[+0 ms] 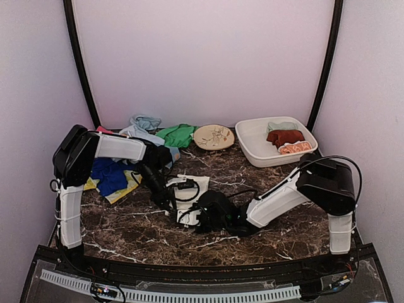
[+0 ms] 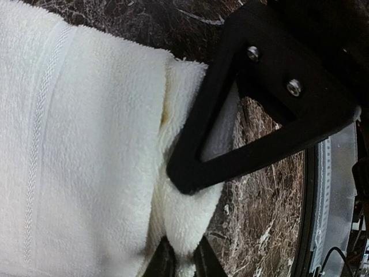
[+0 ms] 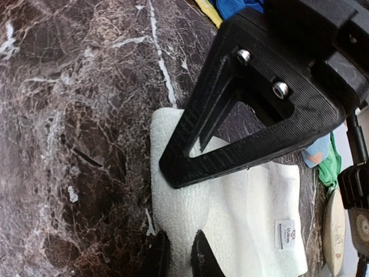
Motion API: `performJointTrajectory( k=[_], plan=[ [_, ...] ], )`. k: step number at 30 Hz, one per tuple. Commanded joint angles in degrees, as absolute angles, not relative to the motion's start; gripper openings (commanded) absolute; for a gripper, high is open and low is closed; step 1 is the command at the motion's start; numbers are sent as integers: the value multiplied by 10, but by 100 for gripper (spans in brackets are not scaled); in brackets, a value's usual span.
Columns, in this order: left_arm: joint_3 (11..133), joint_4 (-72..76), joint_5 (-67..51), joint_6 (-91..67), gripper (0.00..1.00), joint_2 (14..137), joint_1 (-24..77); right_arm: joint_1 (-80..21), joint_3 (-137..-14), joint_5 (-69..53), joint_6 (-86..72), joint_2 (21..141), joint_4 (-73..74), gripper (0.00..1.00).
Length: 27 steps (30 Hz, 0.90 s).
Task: Roll the towels
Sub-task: Roll the towel at the center of the board.
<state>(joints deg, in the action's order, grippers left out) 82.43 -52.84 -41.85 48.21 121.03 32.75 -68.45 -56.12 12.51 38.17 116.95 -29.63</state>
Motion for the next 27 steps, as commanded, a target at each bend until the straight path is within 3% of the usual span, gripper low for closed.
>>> performJointTrajectory(
  k=[1, 6, 8, 11, 17, 22, 27],
  plan=[
    [826, -555, -441, 490, 18, 1210, 311, -669, -577, 104, 324, 1186, -261, 10],
    [803, -543, -471, 496, 31, 1173, 281, -654, -599, 59, 256, 1196, -193, 9],
    [781, -530, -487, 497, 42, 1147, 256, -642, -606, 27, 218, 1196, -170, 6],
    [724, -490, -511, 493, 44, 1100, 212, -622, -606, -27, 152, 1189, -150, 0],
    [621, -398, -480, 502, 43, 992, 168, -587, -611, -143, 62, 1181, -115, 0],
    [587, -358, -463, 507, 43, 931, 182, -542, -655, -292, -40, 1207, -58, 0],
    [579, -327, -389, 522, 44, 916, 258, -506, -701, -414, -135, 1247, -25, 0]
  ],
)
